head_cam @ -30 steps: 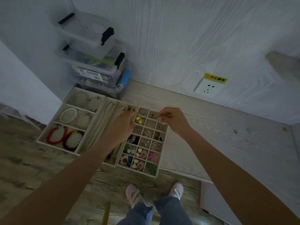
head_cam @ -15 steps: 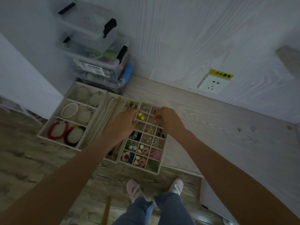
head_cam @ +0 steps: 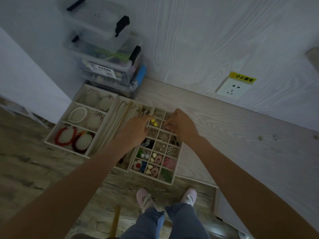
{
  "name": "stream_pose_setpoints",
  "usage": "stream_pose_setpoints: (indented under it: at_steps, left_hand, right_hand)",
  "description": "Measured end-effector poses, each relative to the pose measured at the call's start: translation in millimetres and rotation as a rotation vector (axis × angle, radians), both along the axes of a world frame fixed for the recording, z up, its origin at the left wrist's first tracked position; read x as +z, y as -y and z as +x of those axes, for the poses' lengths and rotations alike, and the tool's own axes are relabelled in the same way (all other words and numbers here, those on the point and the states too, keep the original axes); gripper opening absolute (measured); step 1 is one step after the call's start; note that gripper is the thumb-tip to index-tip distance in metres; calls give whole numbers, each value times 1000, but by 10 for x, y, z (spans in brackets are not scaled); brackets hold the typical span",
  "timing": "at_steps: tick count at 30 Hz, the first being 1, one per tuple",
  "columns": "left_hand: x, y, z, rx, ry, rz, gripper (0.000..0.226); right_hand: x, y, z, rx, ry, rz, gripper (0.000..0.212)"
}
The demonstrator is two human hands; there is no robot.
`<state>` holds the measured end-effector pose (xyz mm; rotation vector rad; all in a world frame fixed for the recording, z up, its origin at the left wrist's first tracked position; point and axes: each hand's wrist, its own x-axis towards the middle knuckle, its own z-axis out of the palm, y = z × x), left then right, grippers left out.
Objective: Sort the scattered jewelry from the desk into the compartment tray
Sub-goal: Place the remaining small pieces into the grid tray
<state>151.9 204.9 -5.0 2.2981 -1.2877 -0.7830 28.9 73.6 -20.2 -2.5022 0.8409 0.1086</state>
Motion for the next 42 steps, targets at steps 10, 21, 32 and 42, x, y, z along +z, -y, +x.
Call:
stream_pose_setpoints:
  at_steps: [10, 21, 32, 42]
  left_hand:
    - [13, 13, -20, -15, 11, -13, 45]
    - [-11, 15, 5, -42, -13, -5, 47]
    - [160, 317, -339, -69, 182, -203, 32]
    - [245, 1298, -1464, -396, 223, 11, 34]
  right_hand:
    - [-18, -72, 32, -34, -92, -157, 20]
    - [-109, -63, 64, -23, -66, -129, 22]
    - [192, 189, -394, -275, 123, 83, 13]
    - [231, 766, -2002, -513, 166, 34, 16]
